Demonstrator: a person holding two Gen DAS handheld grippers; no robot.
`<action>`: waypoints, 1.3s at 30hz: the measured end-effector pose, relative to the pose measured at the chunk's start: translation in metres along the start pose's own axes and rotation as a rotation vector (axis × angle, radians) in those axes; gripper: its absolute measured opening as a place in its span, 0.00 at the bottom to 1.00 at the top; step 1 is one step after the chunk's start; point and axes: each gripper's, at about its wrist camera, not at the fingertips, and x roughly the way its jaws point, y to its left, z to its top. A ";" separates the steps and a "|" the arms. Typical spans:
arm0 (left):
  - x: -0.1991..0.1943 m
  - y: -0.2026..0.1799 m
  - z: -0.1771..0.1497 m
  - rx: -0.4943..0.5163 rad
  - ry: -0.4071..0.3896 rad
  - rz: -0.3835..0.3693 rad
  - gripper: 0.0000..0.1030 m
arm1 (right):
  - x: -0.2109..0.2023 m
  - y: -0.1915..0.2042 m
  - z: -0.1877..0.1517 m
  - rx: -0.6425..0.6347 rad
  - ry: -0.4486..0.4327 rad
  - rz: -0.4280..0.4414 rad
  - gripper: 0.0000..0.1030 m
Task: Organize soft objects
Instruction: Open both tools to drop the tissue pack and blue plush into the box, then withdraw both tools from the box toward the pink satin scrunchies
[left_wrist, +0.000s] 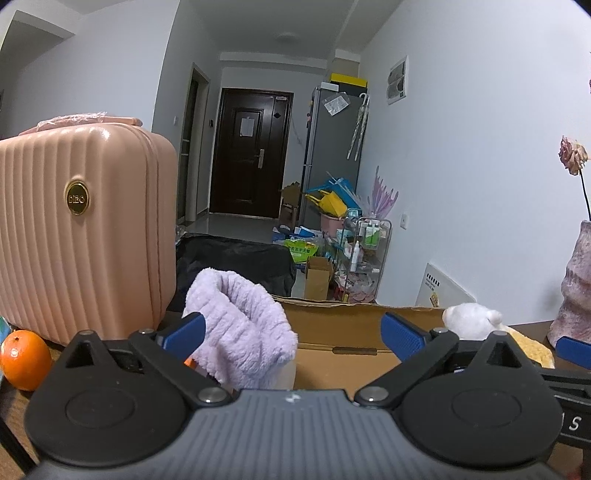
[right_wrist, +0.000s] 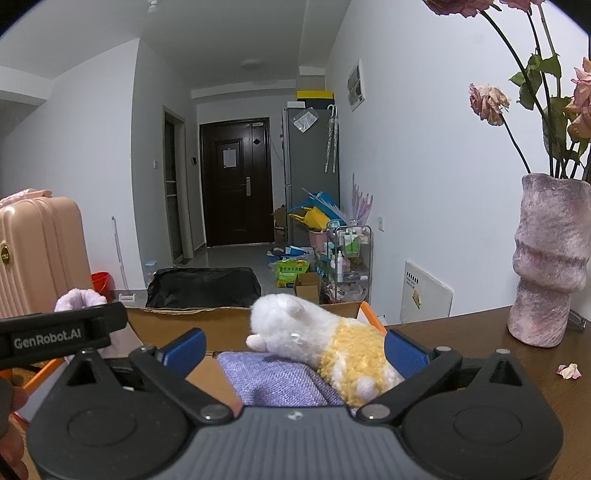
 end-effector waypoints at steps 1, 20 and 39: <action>0.001 -0.001 0.001 -0.001 0.001 0.000 1.00 | -0.001 0.001 0.000 0.001 0.001 0.001 1.00; -0.017 -0.004 -0.003 0.005 -0.006 0.020 1.00 | -0.016 0.002 -0.006 -0.042 0.003 0.007 1.00; -0.065 -0.002 -0.015 -0.004 -0.010 0.022 1.00 | -0.062 -0.011 -0.020 -0.077 0.010 0.001 1.00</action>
